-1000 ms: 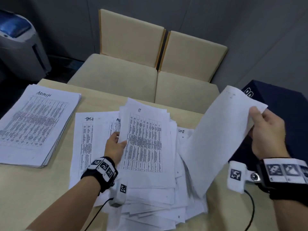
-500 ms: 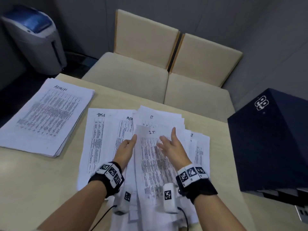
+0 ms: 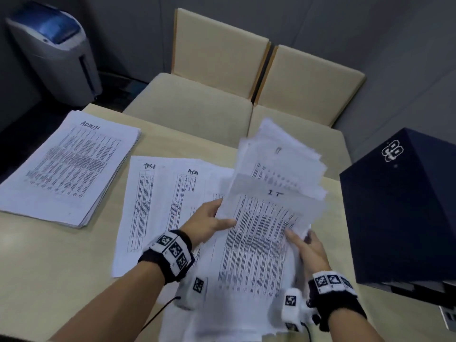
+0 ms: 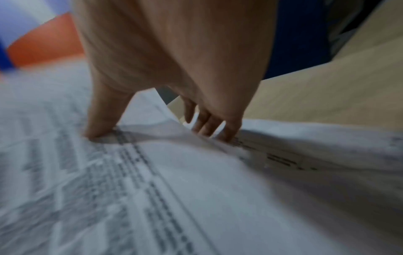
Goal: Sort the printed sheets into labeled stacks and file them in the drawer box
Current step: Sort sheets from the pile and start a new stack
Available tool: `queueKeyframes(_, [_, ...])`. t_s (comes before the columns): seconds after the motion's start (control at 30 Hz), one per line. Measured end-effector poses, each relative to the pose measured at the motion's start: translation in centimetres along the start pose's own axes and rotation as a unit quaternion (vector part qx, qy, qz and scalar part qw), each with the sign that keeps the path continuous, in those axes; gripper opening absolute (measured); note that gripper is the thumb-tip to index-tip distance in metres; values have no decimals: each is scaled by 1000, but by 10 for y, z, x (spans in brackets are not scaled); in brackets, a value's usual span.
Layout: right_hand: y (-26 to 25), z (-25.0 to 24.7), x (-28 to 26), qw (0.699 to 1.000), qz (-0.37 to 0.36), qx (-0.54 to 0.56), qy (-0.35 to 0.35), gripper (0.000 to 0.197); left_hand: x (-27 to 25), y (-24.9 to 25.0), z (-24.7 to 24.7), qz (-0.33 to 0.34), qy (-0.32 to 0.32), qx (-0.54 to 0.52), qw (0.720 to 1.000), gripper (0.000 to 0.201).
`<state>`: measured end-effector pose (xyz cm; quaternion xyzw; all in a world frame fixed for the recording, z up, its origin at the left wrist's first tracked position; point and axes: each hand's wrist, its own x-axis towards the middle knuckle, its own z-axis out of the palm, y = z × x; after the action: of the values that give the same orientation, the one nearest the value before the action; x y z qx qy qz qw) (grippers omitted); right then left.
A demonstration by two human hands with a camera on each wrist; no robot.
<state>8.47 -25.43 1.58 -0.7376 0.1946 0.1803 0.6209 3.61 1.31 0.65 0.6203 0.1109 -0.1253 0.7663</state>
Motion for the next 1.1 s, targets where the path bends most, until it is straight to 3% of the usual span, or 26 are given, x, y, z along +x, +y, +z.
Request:
queueKeyframes(0.03, [-7, -5, 0, 999, 4, 44, -20, 54, 3, 9, 2, 9, -11, -11, 1000, 47])
queueKeyframes(0.1, [-28, -12, 1, 997, -2, 73, -39, 49, 12, 23, 4, 5, -34, 6, 999, 59])
queueKeyframes(0.2, [-62, -28, 12, 996, -88, 21, 10, 39, 26, 32, 4, -46, -51, 196, 978, 69])
queueKeyframes(0.27, [-83, -45, 14, 989, -127, -13, 68, 31, 30, 24, -4, -81, 52, 344, 934, 63])
queueKeyframes(0.33, [-99, -63, 8, 985, -146, 2, 94, 19, 26, 8, -16, -125, 158, 416, 887, 61])
queueKeyframes(0.4, [-109, -82, 4, 983, -151, 51, 89, 19, 20, -9, -23, -176, 185, 421, 871, 65])
queueKeyframes(0.43, [-111, -89, 3, 983, -153, 44, 91, 25, 17, -17, -23, -191, 176, 412, 873, 67])
queueKeyframes(0.53, [-120, -94, -12, 990, -127, -5, 69, 72, 15, -33, -15, -191, 165, 419, 872, 67])
queueKeyframes(0.57, [-121, -92, -14, 990, -130, 6, 56, 74, 16, -36, -12, -187, 160, 428, 870, 62])
queueKeyframes(0.67, [-125, -75, -25, 986, -143, 80, 1, 39, 19, -35, -3, -156, 166, 425, 876, 37])
queueKeyframes(0.77, [-106, -56, -14, 989, -117, 86, 7, 40, 23, -34, -1, -81, 176, 381, 904, 23])
queueKeyframes(0.83, [-80, -39, 2, 994, -91, 55, 28, 40, 26, -30, 0, -61, 193, 298, 933, 19])
queueKeyframes(0.9, [-49, -22, 15, 998, -55, 1, 29, 37, 28, -25, 3, -89, 198, 207, 954, 41])
queueKeyframes(0.97, [-21, -10, 27, 995, -17, -101, -20, 33, 28, -22, 7, -124, 184, 189, 957, 60])
queueKeyframes(1.03, [0, -11, 37, 977, 24, -198, -80, 35, 30, -26, 11, -142, 170, 246, 944, 65])
queueKeyframes(1.1, [15, -23, 45, 967, 57, -222, -112, 30, 32, -30, 17, -156, 175, 315, 920, 70])
